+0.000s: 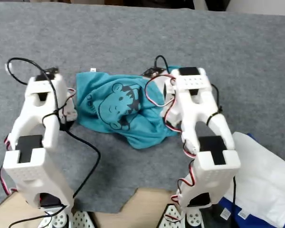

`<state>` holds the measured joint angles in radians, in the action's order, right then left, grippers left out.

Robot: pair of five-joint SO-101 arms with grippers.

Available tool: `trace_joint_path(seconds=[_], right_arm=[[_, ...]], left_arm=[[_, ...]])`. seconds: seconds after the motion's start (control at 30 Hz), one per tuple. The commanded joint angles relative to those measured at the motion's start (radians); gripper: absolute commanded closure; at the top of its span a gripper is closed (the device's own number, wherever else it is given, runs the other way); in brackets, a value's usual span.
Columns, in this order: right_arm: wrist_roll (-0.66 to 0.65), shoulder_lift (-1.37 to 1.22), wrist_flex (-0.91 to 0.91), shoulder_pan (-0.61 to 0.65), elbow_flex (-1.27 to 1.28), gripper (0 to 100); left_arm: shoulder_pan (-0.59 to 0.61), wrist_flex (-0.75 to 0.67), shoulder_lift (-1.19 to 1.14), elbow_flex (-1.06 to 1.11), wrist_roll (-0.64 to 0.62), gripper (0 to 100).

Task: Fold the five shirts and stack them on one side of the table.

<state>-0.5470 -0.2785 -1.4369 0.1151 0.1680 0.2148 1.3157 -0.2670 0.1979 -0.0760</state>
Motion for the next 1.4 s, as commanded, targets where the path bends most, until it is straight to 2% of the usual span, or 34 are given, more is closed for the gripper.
trace_joint_path(seconds=[0.0,0.1,0.2,0.27,0.4,0.5,0.57,0.7,0.77,0.93,1.1,1.23,1.37], right_arm=[[-0.041,0.062,-0.029,-0.039,-0.022,99.5],[-0.075,0.076,-0.044,-0.050,-0.027,99.5],[-0.097,0.170,-0.071,-0.070,-0.048,99.0],[-0.101,0.272,-0.071,-0.070,-0.067,97.7],[-0.104,0.449,-0.068,-0.070,-0.094,85.9],[-0.106,0.522,-0.069,-0.074,-0.094,78.0],[-0.106,0.549,-0.068,-0.101,-0.087,75.8],[-0.149,0.556,-0.068,-0.176,-0.088,75.6],[-0.169,0.556,-0.058,-0.217,-0.094,75.6],[-0.190,0.561,-0.023,-0.288,-0.094,75.6],[-0.187,0.561,-0.026,-0.282,-0.094,75.6],[-0.184,0.561,-0.025,-0.262,-0.096,75.6],[-0.170,0.559,-0.032,-0.249,-0.124,75.6]], left_arm=[[0.086,0.057,0.008,-0.104,0.068,98],[0.227,0.063,0.008,-0.192,0.106,98],[0.365,-0.003,-0.002,-0.272,0.106,98],[0.420,-0.104,-0.012,-0.279,0.106,98],[0.465,-0.315,-0.090,-0.227,0.106,98],[0.470,-0.318,-0.180,-0.206,0.180,98],[0.470,-0.235,-0.223,-0.213,0.256,98],[0.476,-0.054,-0.236,-0.218,0.330,98],[0.476,-0.020,-0.228,-0.167,0.362,98],[0.477,-0.026,-0.130,0.014,0.416,98],[0.436,-0.135,0.087,0.305,0.462,98],[0.390,-0.250,0.308,0.479,0.456,98],[0.361,-0.242,0.521,0.486,0.382,98]])
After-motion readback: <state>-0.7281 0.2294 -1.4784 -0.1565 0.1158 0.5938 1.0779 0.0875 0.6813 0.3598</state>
